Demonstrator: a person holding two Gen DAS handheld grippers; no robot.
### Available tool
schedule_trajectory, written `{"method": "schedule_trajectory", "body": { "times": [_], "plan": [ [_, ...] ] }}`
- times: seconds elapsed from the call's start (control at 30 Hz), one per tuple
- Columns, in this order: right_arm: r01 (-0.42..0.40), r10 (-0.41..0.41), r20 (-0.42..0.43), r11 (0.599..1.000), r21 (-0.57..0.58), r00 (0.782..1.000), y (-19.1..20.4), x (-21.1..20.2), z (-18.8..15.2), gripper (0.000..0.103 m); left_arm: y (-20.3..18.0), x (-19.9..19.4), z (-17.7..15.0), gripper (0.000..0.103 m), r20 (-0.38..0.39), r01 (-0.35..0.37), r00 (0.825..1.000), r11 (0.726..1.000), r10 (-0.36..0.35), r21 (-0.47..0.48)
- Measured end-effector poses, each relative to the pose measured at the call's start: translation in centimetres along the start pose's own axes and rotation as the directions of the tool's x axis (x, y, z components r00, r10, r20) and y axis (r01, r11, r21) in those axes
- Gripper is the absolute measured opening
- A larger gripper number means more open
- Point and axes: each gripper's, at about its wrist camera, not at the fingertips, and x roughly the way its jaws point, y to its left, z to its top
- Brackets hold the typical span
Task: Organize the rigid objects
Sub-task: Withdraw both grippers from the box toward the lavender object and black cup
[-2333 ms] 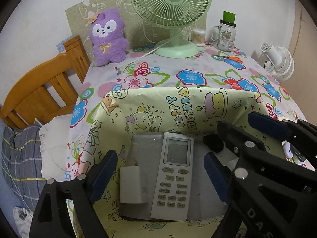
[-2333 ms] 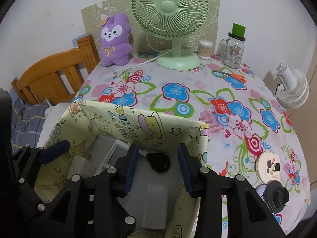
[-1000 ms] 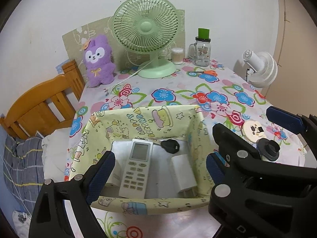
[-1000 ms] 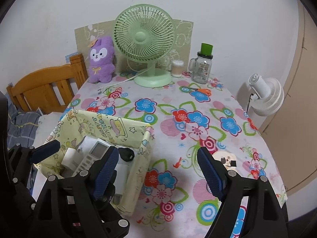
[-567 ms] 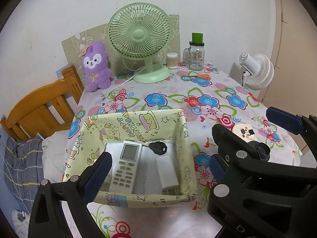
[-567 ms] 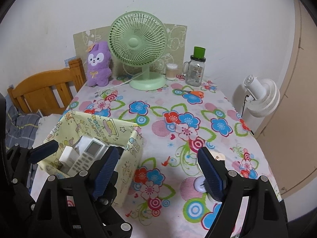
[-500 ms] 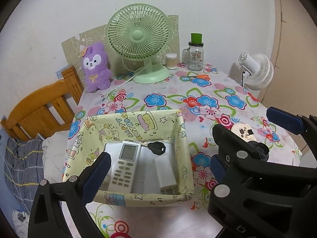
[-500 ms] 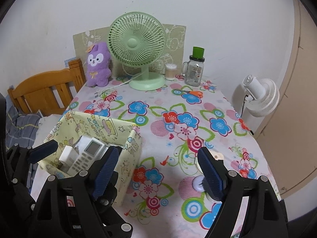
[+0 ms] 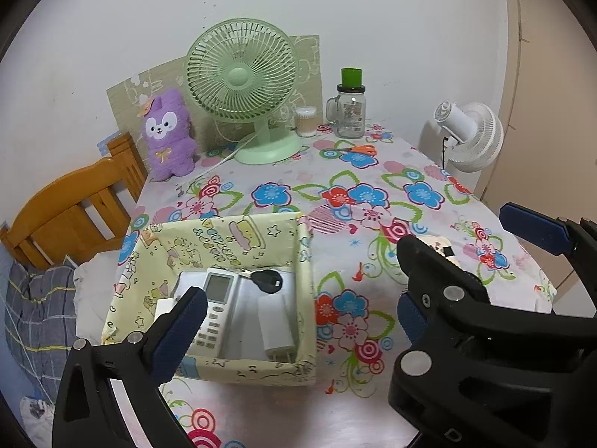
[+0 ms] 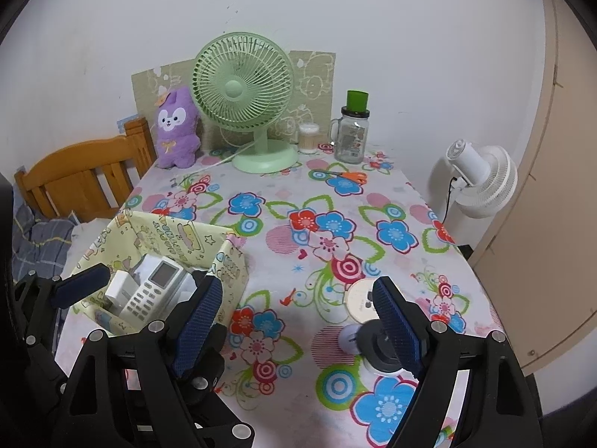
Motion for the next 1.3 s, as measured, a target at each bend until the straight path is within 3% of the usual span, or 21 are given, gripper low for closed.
{"method": "schedule_trajectory", "body": {
  "times": [0.47,1.07,1.3],
  "plan": [
    [0.008,-0.008,-0.002,1.000,0.014,1.000,-3.1,-0.3,-0.7,0.087,-3.1,0.0,-0.1,0.103,0.013,0.042,0.999,0.999,-0.042,-0.008],
    [0.001,-0.001,-0.017,1.000,0.003,1.000,-6.8,0.9,-2.4,0.087,-6.9,1.6,-0.6,0.103,-0.026,0.057,0.998,0.998,-0.057,0.017],
    [-0.034,0.034,-0.013,0.999,0.016,0.999,-8.1,1.7,-3.3,0.087,-8.1,2.6,-1.0,0.103,-0.026,0.073,0.997,0.997,-0.072,0.022]
  ]
}}
